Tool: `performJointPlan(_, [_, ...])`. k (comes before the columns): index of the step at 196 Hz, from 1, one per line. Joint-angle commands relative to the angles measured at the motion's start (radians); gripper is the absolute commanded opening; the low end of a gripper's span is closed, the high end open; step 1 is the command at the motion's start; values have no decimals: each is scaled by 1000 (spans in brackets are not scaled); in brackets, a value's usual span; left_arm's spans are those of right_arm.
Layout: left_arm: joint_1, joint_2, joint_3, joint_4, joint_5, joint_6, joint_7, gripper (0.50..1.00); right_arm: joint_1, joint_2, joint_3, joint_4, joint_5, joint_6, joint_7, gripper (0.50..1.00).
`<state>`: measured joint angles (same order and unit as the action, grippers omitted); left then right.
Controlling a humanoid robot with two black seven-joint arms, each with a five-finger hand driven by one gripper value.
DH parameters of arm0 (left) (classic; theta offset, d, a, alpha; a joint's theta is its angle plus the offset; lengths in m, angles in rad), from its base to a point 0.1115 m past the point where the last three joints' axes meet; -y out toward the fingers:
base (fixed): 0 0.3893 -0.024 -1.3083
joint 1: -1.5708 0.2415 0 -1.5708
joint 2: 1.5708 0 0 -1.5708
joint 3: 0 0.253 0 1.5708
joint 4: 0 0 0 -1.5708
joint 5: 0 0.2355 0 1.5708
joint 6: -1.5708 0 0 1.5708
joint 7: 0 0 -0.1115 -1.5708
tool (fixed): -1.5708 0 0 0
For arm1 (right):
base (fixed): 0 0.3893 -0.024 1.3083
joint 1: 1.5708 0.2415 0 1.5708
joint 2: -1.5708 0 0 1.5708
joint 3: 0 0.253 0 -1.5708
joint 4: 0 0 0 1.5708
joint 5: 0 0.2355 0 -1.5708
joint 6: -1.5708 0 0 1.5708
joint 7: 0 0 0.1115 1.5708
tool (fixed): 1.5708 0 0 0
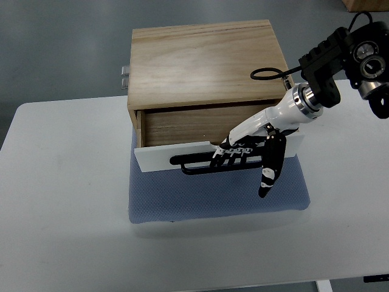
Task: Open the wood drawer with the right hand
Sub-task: 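Pull the handle with the right hand toward the robot, sliding the drawer out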
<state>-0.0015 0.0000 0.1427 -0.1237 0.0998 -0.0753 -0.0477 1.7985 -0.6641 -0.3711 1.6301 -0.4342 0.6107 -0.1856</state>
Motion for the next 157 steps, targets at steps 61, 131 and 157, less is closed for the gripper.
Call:
performJointPlan(61, [0,0,0,-1,0,0,0,1000,15,-31,0,37,2,0,5,944])
performJointPlan(131, [0,0,0,-1,0,0,0,1000,25,-35,3,37,0,0,15,944])
performJointPlan(157, [0,0,0,-1,0,0,0,1000,25,-38,9,37,2,0,17,944])
